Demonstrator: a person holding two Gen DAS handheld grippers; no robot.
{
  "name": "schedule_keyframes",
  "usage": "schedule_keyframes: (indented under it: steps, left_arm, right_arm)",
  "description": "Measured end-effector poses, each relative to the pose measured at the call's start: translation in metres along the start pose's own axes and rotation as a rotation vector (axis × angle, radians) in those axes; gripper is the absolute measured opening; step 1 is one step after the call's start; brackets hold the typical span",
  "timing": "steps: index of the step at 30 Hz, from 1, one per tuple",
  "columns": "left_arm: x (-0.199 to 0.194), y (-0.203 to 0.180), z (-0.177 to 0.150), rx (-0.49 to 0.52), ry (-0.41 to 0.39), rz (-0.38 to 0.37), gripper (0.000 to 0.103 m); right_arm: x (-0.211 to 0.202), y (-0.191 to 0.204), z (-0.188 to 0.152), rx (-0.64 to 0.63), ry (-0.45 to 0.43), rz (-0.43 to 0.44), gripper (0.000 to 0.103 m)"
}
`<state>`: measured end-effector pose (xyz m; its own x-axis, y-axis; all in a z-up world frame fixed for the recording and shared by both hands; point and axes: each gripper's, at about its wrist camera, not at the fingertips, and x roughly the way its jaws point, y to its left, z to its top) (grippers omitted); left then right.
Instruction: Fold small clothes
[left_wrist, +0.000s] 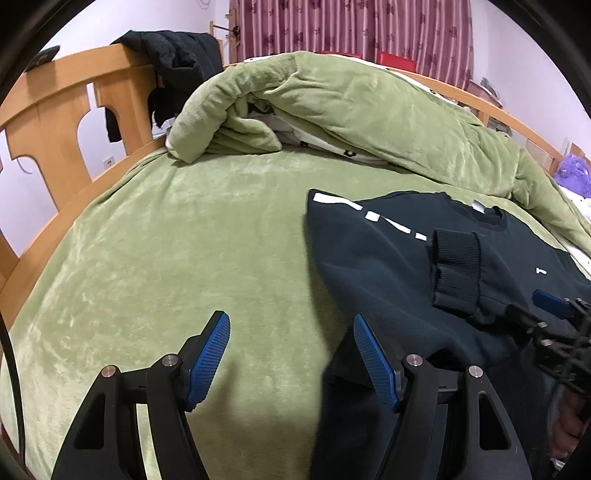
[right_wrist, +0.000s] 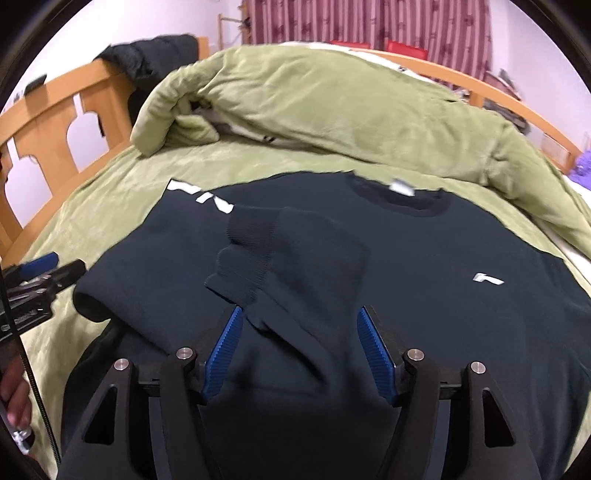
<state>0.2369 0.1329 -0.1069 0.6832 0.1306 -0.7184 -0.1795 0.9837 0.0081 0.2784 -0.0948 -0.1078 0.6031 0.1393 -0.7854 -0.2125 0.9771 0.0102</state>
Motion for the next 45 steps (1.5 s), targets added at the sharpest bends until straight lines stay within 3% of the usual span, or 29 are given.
schedule_keyframes:
  steps: [9,11,12,13,15,18,21,25,29,32,37,42,45]
  left_arm:
    - [0.012,0.033,0.004,-0.096,0.017,-0.003,0.068]
    - [0.012,0.033,0.004,-0.096,0.017,-0.002,0.068]
    - [0.012,0.033,0.004,-0.095,0.016,-0.002,0.068]
    - [0.012,0.032,0.004,-0.091,0.013,0.0,0.068]
    - [0.011,0.029,0.004,-0.082,0.008,0.002,0.068]
    - [0.007,0.027,0.005,-0.074,0.001,-0.004,0.068]
    - [0.005,0.025,0.005,-0.077,-0.002,-0.012,0.068]
    - [0.004,0.019,0.006,-0.069,0.002,-0.017,0.068]
    - [0.001,0.012,0.006,-0.059,-0.004,-0.026,0.068]
    - [-0.001,0.007,0.006,-0.053,-0.004,-0.03,0.068]
    - [-0.001,-0.002,0.006,-0.032,-0.002,-0.03,0.068]
    - [0.001,-0.006,0.005,-0.02,0.002,-0.023,0.068]
    - [0.003,-0.008,0.004,-0.019,0.004,-0.021,0.068]
  right_arm:
    - [0.059,0.016,-0.002,-0.101,0.073,-0.076,0.077]
    - [0.056,0.017,-0.002,-0.119,0.045,-0.068,0.055]
    - [0.053,0.018,-0.001,-0.137,0.032,-0.064,0.033]
    - [0.048,0.017,0.0,-0.144,0.02,-0.068,0.024]
    - [0.034,0.006,0.004,-0.112,-0.015,-0.047,0.017]
    - [0.003,-0.021,0.013,-0.045,-0.091,-0.045,0.016]
    - [-0.028,-0.057,0.018,0.022,-0.153,-0.099,0.016]
    - [-0.042,-0.105,0.013,0.117,-0.113,-0.107,0.017]
    - [-0.042,-0.134,-0.007,0.143,-0.066,-0.188,0.019]
    - [-0.041,-0.148,-0.025,0.162,-0.012,-0.199,0.028]
    - [-0.058,-0.163,-0.045,0.156,-0.022,-0.256,0.051]
    - [-0.083,-0.193,-0.051,0.257,-0.078,-0.234,0.061]
    - [-0.079,-0.199,-0.048,0.28,-0.074,-0.21,0.061]
